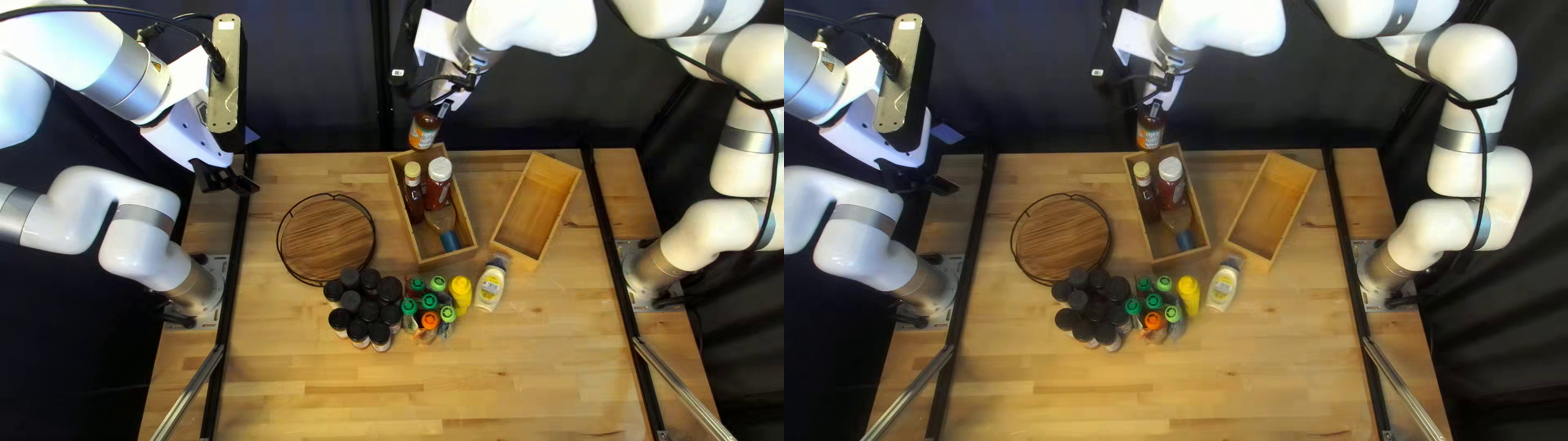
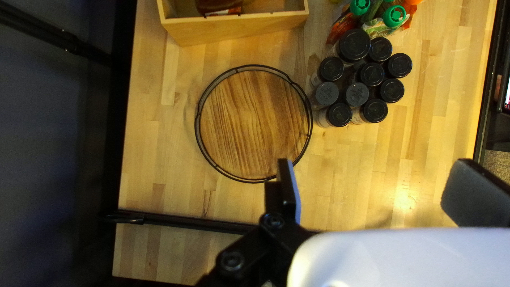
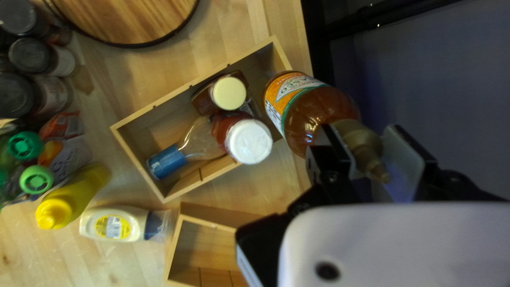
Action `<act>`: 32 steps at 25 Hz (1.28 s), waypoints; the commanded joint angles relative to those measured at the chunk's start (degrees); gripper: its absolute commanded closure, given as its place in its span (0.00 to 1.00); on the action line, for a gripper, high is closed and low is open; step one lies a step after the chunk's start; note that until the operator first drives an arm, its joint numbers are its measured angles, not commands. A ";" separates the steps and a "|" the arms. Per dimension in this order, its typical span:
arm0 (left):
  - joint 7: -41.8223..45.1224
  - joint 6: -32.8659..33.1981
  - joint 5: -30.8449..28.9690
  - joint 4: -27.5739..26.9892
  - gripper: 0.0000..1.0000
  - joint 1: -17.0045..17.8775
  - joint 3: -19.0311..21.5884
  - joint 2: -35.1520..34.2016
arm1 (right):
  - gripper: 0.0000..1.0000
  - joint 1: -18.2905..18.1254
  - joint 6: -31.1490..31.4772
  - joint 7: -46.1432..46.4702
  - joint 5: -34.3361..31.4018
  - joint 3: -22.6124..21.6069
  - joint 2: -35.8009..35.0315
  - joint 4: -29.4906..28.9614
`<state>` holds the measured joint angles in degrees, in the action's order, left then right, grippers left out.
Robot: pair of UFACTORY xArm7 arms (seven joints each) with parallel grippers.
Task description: Separate condiments, baby food and spices and place it in 3 different racks/containers
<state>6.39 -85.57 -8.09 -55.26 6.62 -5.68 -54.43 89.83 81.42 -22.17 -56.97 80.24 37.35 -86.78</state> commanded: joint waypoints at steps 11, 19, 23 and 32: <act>0.00 0.00 0.00 0.00 0.00 0.00 0.00 0.00 | 1.00 3.67 -1.10 -2.04 -0.57 5.18 2.00 1.78; 0.00 0.00 0.00 0.00 0.00 0.00 0.00 0.00 | 1.00 5.91 -1.29 -2.15 -0.87 8.07 3.52 1.44; 0.00 0.00 0.00 0.00 0.00 0.00 0.00 0.00 | 0.99 7.47 -1.08 -2.10 -1.08 9.87 4.34 0.65; 0.00 0.00 0.00 0.00 0.00 0.00 0.00 0.00 | 0.15 9.67 -0.88 -1.87 -1.27 12.07 5.76 -0.20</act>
<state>6.39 -85.57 -8.09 -55.26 6.62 -5.68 -54.43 99.22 80.45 -24.14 -58.28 92.09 42.90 -86.92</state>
